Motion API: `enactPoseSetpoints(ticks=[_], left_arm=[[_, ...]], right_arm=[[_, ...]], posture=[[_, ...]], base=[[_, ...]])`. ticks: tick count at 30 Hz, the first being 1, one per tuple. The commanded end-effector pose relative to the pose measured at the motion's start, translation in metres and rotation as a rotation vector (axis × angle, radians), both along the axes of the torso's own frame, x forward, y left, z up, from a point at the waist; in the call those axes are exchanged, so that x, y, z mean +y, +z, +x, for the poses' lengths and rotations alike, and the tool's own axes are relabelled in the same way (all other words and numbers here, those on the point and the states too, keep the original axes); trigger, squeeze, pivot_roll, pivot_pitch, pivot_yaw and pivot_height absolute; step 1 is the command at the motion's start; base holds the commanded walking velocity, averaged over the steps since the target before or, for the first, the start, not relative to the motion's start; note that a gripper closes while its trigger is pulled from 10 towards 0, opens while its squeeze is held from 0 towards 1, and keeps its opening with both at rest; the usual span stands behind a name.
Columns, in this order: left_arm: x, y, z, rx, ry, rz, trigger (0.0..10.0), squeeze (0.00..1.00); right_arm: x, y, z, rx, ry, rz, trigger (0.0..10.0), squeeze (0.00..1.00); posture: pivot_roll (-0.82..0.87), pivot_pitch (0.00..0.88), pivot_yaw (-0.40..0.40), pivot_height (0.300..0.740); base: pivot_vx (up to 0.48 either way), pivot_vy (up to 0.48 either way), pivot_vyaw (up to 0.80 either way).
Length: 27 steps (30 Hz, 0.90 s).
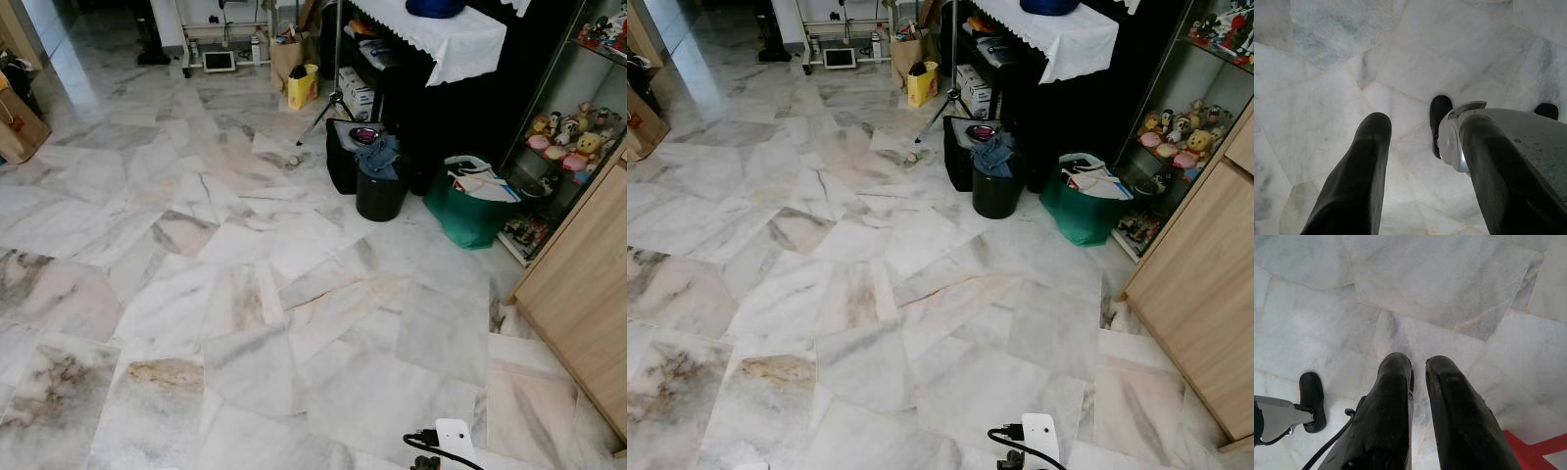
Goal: Hang keys on a hook
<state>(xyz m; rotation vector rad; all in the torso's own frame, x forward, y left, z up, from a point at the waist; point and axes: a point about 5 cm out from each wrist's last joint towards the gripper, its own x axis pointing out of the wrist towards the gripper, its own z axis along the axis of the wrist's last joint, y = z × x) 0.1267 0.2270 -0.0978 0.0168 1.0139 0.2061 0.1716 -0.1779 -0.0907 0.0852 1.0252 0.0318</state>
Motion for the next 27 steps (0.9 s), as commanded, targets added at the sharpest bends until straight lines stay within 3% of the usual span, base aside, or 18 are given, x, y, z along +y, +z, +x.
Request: enactPoseSetpoints(ticks=[1, 14, 18, 27], left_arm=[[-0.006, 0.011, 0.034, -0.114, 0.125, -0.089, 10.0, 0.0], [-0.012, 0.005, 0.022, -0.079, 0.129, -0.108, 10.0, 0.0], [-0.013, 0.003, 0.018, -0.062, 0.118, -0.104, 10.0, 0.0], [-0.014, 0.001, 0.014, -0.028, 0.057, -0.072, 10.0, 0.0]], right_arm=[[0.033, 0.021, 0.046, -0.117, -0.05, 0.113, 10.0, 0.0], [0.039, 0.017, 0.04, -0.079, -0.028, 0.098, 10.0, 0.0], [0.02, 0.013, 0.03, -0.082, -0.008, 0.08, 10.0, 0.0], [0.019, 0.011, 0.025, -0.082, -0.019, 0.082, 10.0, 0.0]], posture=[[0.13, 0.0, -0.037, 0.74], [0.14, 0.025, -0.065, 0.74], [0.13, 0.021, -0.06, 0.74], [0.13, 0.008, -0.06, 0.74]], base=[[0.0, 0.0, 0.0], [0.0, 0.0, -0.71], [0.0, 0.0, -0.76], [0.0, 0.0, -0.76]])
